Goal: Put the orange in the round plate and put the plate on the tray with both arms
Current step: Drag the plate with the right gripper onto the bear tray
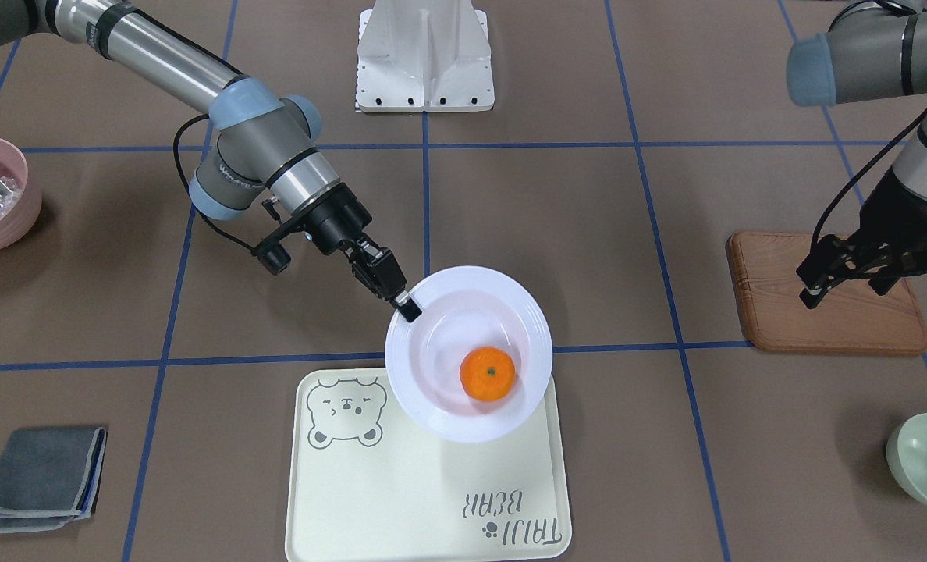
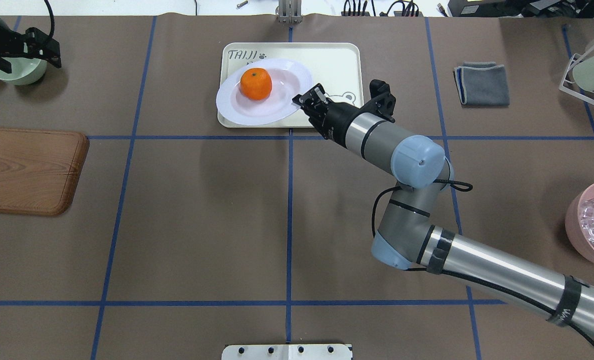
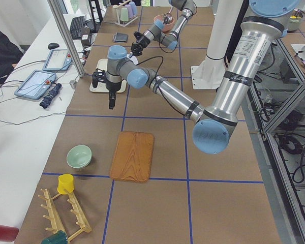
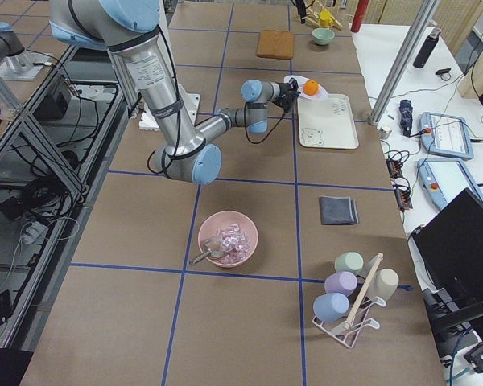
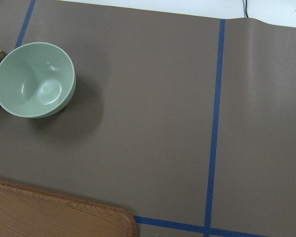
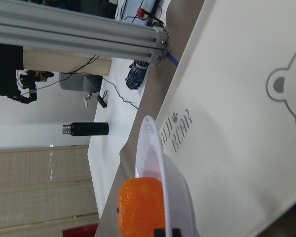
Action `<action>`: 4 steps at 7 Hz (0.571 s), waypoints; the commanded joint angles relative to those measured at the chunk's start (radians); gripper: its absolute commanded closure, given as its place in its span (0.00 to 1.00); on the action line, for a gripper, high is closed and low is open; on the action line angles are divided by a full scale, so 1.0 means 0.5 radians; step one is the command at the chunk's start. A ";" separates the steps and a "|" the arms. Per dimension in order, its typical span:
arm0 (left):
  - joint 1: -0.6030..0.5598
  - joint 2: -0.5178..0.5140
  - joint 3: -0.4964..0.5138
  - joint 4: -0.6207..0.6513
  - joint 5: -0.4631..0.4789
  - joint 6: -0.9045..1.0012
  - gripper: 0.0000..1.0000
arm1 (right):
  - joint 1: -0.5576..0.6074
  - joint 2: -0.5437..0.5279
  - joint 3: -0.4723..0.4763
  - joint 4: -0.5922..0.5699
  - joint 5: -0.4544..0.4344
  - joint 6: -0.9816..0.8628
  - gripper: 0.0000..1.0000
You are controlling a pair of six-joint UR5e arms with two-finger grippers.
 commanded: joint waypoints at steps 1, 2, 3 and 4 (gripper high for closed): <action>0.000 0.000 0.004 0.000 0.001 0.000 0.01 | 0.118 0.193 -0.383 -0.016 -0.020 0.025 1.00; 0.000 0.003 0.001 0.000 0.001 0.000 0.01 | 0.124 0.273 -0.530 -0.019 -0.017 0.022 1.00; 0.000 0.003 0.001 0.000 0.001 0.000 0.01 | 0.124 0.280 -0.577 -0.026 -0.011 0.012 1.00; 0.000 0.003 0.004 0.003 0.001 0.000 0.01 | 0.124 0.280 -0.587 -0.038 0.001 0.012 1.00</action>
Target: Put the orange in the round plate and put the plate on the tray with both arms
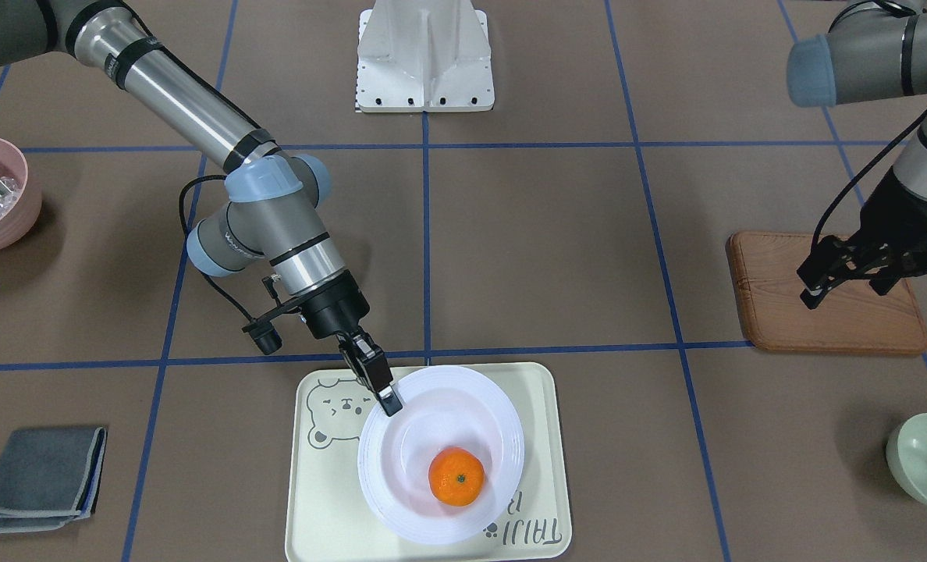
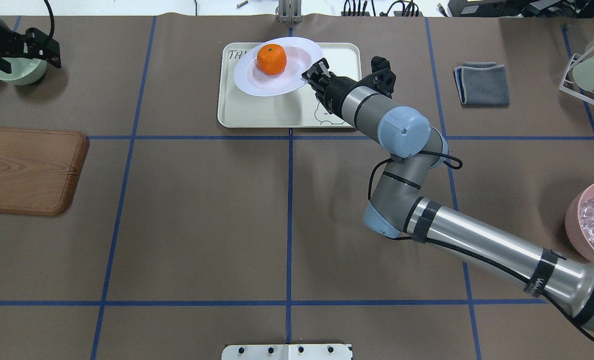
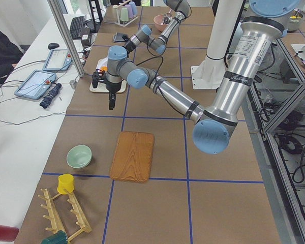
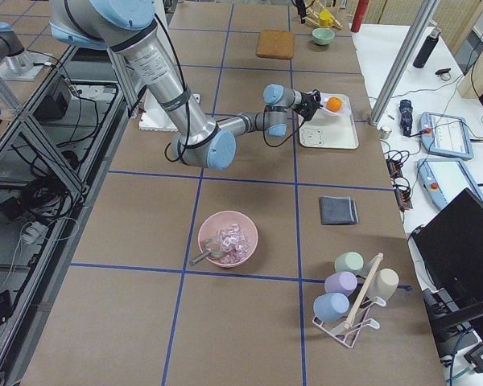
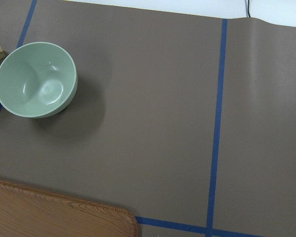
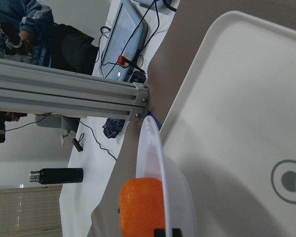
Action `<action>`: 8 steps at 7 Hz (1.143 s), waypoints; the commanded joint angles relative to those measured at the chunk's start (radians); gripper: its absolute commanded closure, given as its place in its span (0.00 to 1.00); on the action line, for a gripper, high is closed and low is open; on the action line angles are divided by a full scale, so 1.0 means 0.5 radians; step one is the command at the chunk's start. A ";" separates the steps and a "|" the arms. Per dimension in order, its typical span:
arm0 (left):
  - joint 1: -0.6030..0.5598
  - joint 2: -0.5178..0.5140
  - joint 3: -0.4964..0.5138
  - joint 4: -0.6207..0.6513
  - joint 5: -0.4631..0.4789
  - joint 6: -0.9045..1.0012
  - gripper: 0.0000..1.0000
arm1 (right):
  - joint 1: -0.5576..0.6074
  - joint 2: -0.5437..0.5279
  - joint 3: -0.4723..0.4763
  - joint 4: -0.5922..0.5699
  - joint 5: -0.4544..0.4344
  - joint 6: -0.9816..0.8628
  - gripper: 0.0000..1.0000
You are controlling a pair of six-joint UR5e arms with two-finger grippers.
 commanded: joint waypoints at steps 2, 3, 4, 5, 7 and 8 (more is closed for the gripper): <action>0.000 0.001 0.002 0.002 0.000 0.000 0.01 | 0.009 -0.003 -0.023 -0.103 0.088 -0.146 0.01; 0.000 0.001 0.008 0.005 0.000 0.000 0.01 | 0.033 -0.052 0.093 -0.326 0.267 -0.515 0.00; 0.000 0.001 0.017 0.002 -0.003 0.000 0.01 | 0.143 -0.183 0.349 -0.620 0.582 -0.746 0.00; 0.000 0.001 0.017 0.002 -0.009 0.000 0.01 | 0.305 -0.248 0.507 -0.896 1.083 -1.037 0.00; -0.003 0.001 0.017 0.021 -0.015 0.003 0.01 | 0.670 -0.468 0.917 -1.674 1.679 -1.647 0.00; -0.030 0.013 0.008 0.018 -0.024 0.006 0.01 | 0.839 -0.694 1.211 -2.055 1.687 -1.985 0.00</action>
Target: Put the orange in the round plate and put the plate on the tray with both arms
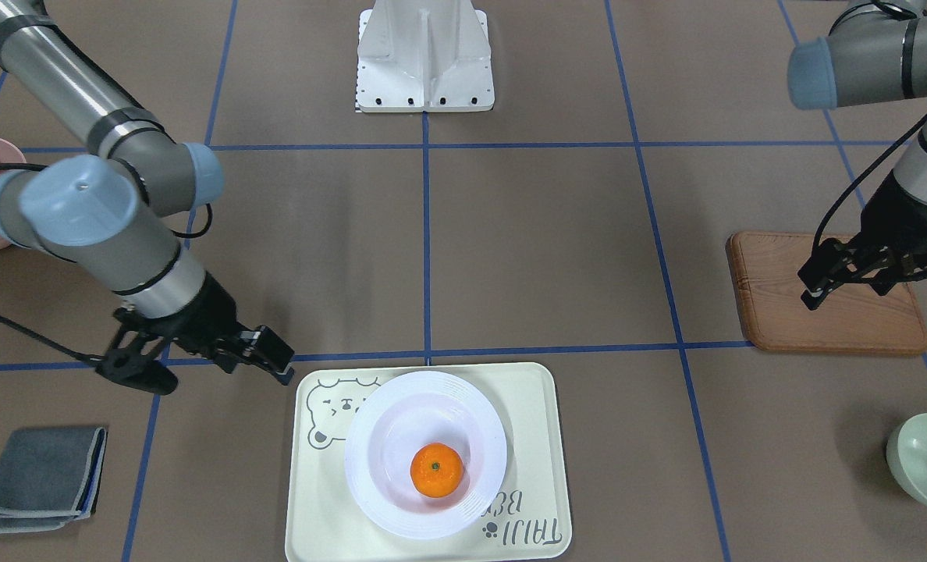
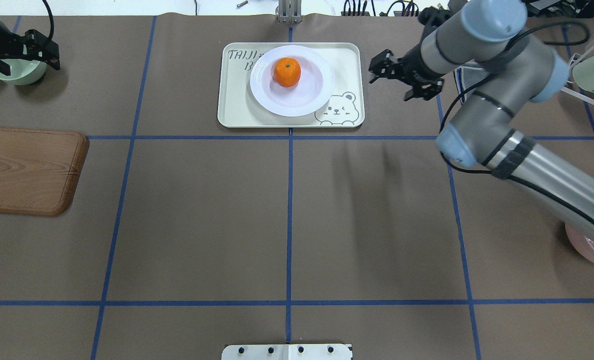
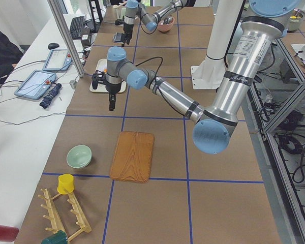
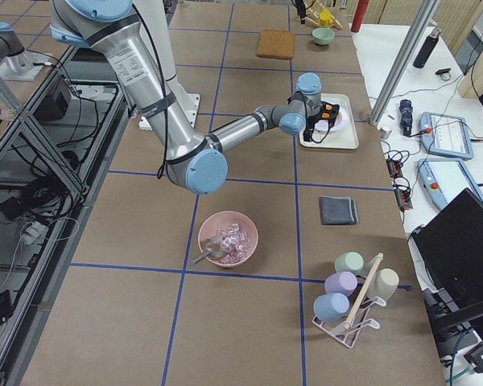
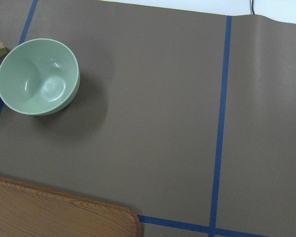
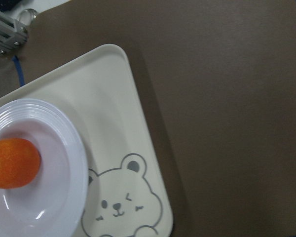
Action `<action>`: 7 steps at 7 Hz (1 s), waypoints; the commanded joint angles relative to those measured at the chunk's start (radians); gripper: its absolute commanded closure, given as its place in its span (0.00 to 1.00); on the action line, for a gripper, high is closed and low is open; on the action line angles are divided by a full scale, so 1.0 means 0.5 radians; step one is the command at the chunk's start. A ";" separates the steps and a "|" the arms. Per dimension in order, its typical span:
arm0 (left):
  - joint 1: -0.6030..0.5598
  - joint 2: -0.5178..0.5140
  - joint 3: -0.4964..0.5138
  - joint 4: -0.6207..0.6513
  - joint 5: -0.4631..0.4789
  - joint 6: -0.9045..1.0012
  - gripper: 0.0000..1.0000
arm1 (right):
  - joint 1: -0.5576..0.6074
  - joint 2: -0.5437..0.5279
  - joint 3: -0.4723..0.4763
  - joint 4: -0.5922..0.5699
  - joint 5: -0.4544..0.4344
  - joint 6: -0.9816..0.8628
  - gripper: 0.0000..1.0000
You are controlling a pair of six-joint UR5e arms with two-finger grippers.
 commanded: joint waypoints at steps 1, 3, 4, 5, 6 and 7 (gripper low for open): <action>-0.086 0.134 -0.053 -0.017 -0.043 0.216 0.01 | 0.404 -0.461 0.491 -0.727 0.132 -0.982 0.00; -0.376 0.406 -0.050 0.005 -0.330 0.930 0.01 | 0.784 -0.879 0.481 -0.758 0.141 -2.099 0.00; -0.499 0.557 -0.032 0.011 -0.337 1.227 0.01 | 0.968 -1.005 0.477 -0.773 0.172 -2.520 0.00; -0.561 0.698 0.035 -0.014 -0.313 1.537 0.01 | 1.037 -1.134 0.462 -0.758 0.282 -2.643 0.00; -0.708 0.708 0.130 0.010 -0.343 1.613 0.01 | 1.098 -1.199 0.453 -0.755 0.301 -2.644 0.00; -0.782 0.715 0.186 0.014 -0.398 1.614 0.01 | 1.163 -1.248 0.462 -0.755 0.313 -2.644 0.00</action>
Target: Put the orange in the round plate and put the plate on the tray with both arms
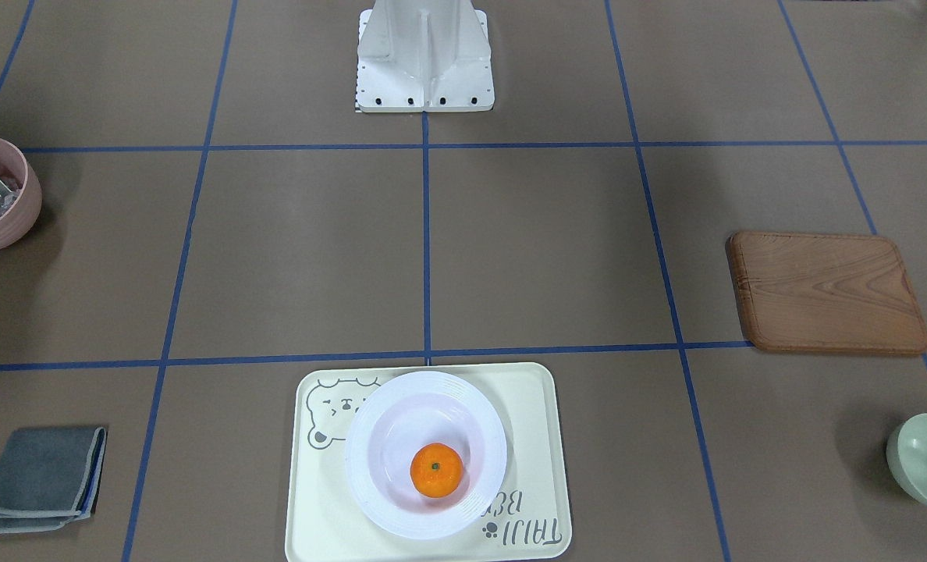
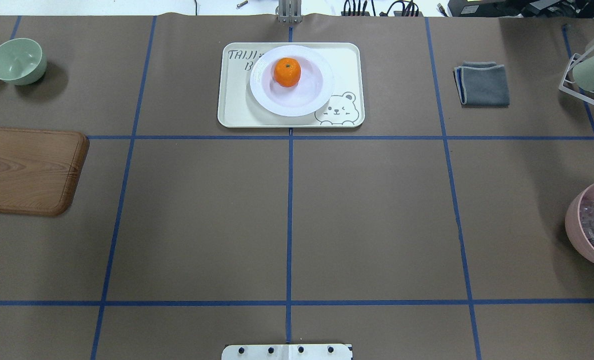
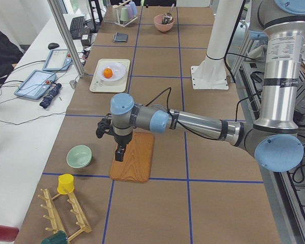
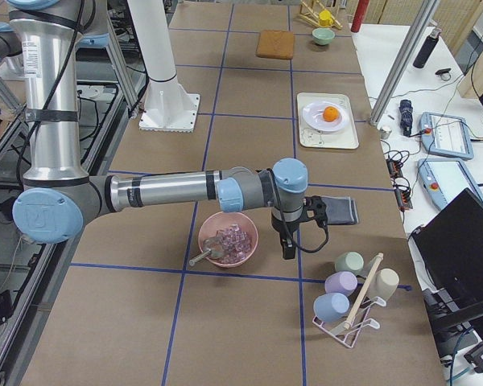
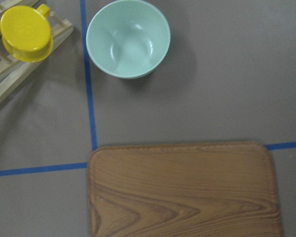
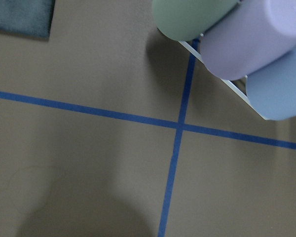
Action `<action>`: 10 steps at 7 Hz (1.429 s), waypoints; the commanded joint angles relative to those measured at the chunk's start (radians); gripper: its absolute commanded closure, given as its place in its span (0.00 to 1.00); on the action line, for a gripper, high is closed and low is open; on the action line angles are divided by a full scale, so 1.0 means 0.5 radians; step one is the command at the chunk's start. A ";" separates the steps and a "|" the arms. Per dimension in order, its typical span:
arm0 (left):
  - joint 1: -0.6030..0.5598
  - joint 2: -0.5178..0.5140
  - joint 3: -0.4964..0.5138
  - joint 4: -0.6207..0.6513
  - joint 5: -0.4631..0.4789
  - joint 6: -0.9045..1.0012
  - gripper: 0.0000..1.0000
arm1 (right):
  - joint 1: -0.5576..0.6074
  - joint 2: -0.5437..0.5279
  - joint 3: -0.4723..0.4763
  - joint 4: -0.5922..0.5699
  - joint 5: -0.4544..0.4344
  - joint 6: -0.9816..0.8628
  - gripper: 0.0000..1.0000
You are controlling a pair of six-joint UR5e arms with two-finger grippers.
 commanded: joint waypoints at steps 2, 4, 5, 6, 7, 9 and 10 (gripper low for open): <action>-0.197 0.043 0.268 0.035 -0.230 0.076 0.01 | 0.168 -0.153 -0.007 -0.065 0.096 -0.022 0.00; -0.203 0.064 0.328 0.032 -0.237 0.076 0.01 | 0.223 -0.153 0.005 -0.170 0.167 -0.019 0.00; -0.203 0.064 0.328 0.032 -0.237 0.073 0.01 | 0.223 -0.144 0.005 -0.170 0.164 -0.016 0.00; -0.203 0.064 0.334 0.032 -0.234 0.073 0.01 | 0.223 -0.141 0.008 -0.170 0.167 -0.013 0.00; -0.203 0.064 0.334 0.029 -0.234 0.073 0.01 | 0.223 -0.138 0.008 -0.170 0.164 -0.013 0.00; -0.203 0.061 0.334 0.029 -0.231 0.073 0.01 | 0.223 -0.138 0.008 -0.170 0.164 -0.013 0.00; -0.203 0.061 0.334 0.029 -0.228 0.073 0.01 | 0.223 -0.138 0.008 -0.170 0.164 -0.013 0.00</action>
